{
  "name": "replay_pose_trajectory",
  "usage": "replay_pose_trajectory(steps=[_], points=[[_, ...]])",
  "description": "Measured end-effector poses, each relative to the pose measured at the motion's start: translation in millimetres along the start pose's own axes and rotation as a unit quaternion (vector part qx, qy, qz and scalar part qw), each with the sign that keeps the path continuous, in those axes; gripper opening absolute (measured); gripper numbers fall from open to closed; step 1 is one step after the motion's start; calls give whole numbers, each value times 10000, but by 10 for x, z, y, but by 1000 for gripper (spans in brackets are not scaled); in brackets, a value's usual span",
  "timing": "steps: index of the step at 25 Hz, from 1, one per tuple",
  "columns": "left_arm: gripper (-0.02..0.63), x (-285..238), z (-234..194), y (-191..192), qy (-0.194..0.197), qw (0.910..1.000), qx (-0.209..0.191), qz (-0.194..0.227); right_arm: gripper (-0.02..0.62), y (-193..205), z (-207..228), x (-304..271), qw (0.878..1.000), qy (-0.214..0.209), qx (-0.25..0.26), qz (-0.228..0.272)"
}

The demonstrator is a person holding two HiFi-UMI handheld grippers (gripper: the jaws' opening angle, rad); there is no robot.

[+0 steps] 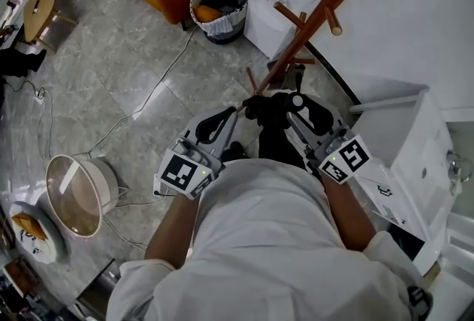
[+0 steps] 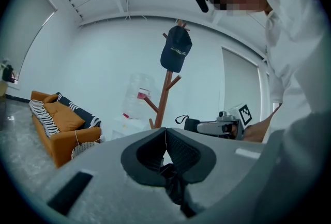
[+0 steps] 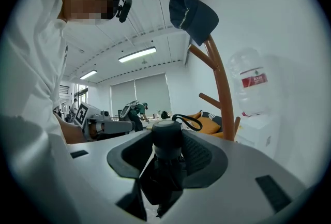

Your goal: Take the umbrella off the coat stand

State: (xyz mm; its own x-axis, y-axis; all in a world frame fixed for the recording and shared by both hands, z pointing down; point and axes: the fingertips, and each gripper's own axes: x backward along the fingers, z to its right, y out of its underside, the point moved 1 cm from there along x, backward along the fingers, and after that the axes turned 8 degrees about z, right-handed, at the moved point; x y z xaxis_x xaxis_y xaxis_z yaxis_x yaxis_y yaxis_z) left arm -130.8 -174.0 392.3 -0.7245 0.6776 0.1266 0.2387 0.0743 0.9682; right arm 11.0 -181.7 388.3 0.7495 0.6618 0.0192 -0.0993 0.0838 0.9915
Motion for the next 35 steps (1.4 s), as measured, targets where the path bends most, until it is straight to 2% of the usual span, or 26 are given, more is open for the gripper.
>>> replay_pose_trajectory(steps=[11,18,27,35], points=[[16,-201,54,173,293,9994,6,-164,179,-61,135,151,9999,45,153,-24],[17,-290,104,191,492,9986,62,-163,178,-28,155,198,10000,43,-76,11],[15,-294,135,257,469,9984,178,-244,179,41,148,211,9999,-11,-72,-126],[15,-364,199,246,652,9974,267,-173,178,27,190,236,9999,-15,-48,-155]])
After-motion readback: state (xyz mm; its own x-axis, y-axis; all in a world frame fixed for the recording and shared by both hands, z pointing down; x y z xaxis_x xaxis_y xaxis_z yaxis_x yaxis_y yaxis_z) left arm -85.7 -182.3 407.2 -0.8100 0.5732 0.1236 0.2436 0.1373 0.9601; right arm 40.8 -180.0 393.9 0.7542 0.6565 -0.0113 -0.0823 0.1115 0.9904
